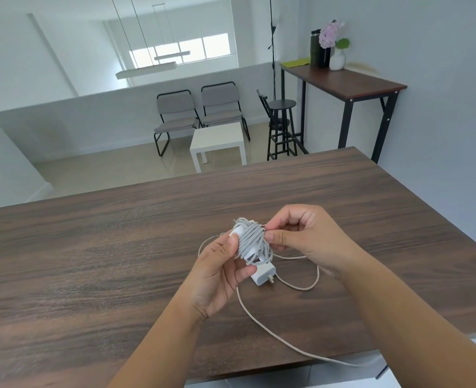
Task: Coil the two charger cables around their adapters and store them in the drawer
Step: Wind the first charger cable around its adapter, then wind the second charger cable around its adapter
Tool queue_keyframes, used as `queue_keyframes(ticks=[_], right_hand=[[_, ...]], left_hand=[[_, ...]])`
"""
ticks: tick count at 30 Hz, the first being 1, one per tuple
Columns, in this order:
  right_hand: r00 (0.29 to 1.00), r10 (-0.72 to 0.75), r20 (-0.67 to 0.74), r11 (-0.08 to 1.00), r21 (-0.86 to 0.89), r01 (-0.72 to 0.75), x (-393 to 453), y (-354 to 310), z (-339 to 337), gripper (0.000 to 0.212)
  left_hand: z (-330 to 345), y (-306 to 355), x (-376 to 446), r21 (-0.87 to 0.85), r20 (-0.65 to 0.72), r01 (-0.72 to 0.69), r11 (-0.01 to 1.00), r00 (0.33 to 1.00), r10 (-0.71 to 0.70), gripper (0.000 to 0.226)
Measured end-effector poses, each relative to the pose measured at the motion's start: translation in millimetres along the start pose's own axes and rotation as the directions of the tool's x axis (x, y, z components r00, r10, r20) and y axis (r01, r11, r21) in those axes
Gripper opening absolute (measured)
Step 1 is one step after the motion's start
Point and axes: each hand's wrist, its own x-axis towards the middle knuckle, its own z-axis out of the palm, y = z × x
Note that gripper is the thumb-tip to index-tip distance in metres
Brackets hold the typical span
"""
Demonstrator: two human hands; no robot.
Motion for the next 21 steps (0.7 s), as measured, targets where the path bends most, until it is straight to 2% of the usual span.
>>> queue_keyframes(ticks=[3, 6, 9, 13, 15, 17, 19, 21], right_hand=[[0.991, -0.002, -0.132, 1.0, 0.019, 0.004, 1, 7, 2, 0.012], [0.962, -0.003, -0.271, 0.999, 0.042, 0.015, -1, 18, 8, 0.025], [0.96, 0.092, -0.263, 0.994, 0.089, -0.071, -4, 32, 12, 0.024], [0.947, 0.262, -0.188, 0.953, 0.204, -0.223, 0, 43, 20, 0.021], [0.931, 0.342, -0.124, 0.91, 0.29, -0.296, 4, 45, 30, 0.021], [0.922, 0.384, -0.049, 0.87, 0.353, -0.343, 8, 50, 43, 0.023], [0.916, 0.401, -0.013, 0.847, 0.386, -0.365, 14, 56, 56, 0.023], [0.914, 0.406, -0.019, 0.844, 0.392, -0.367, 21, 64, 66, 0.024]], left_hand=[[1, -2, 6, -0.015, -0.04, -0.054, 0.998, 0.998, 0.053, 0.067], [4, -10, 12, -0.064, -0.11, -0.13, 0.989, 0.986, 0.122, 0.046], [1, -16, 14, -0.066, -0.207, -0.188, 0.98, 0.963, 0.171, 0.038], [-16, -19, 12, -0.011, -0.305, -0.254, 0.967, 0.922, 0.238, 0.044], [-25, -24, 9, 0.069, -0.344, -0.277, 0.958, 0.895, 0.284, 0.043], [-34, -28, 4, 0.219, -0.364, -0.293, 0.931, 0.861, 0.356, 0.05], [-44, -31, -3, 0.439, -0.354, -0.274, 0.855, 0.822, 0.445, 0.056], [-58, -32, -12, 0.651, -0.33, -0.197, 0.733, 0.796, 0.508, 0.06]])
